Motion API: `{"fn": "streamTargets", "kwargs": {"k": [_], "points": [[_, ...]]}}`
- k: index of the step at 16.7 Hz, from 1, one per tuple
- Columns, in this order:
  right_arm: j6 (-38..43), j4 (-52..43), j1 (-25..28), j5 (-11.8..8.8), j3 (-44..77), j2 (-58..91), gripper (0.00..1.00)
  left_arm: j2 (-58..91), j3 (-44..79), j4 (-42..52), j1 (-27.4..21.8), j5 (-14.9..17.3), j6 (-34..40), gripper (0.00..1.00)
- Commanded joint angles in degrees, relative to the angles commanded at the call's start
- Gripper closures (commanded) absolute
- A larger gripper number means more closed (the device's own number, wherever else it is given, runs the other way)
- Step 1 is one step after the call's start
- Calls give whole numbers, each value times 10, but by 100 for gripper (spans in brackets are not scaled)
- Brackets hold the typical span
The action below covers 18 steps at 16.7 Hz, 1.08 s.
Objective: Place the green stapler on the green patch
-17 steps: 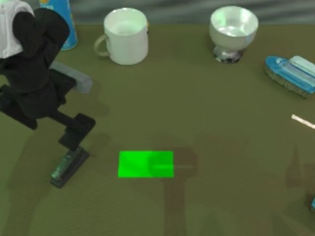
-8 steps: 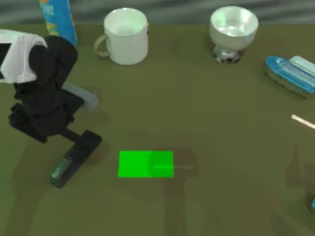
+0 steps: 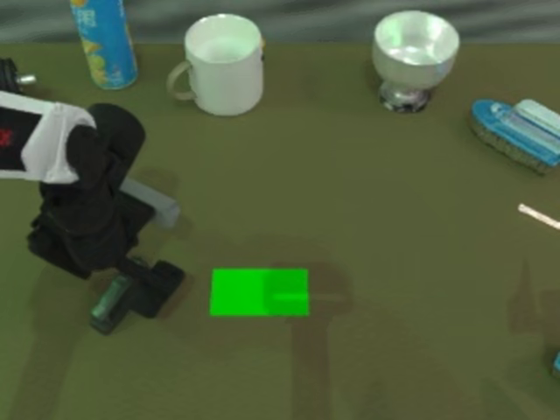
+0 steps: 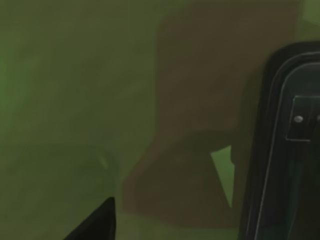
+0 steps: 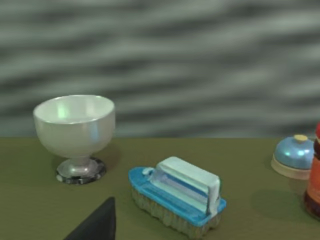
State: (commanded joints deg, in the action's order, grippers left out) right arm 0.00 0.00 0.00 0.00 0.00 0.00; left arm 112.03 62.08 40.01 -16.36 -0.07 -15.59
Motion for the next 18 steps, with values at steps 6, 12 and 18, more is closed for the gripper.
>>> {"fn": "streamTargets", "kwargs": {"k": [6, 12, 18], "points": [[0, 0, 0, 0, 0, 0, 0, 0, 0, 0, 0, 0, 0, 38], [0, 0, 0, 0, 0, 0, 0, 0, 0, 0, 0, 0, 0, 83], [0, 0, 0, 0, 0, 0, 0, 0, 0, 0, 0, 0, 0, 100]]}}
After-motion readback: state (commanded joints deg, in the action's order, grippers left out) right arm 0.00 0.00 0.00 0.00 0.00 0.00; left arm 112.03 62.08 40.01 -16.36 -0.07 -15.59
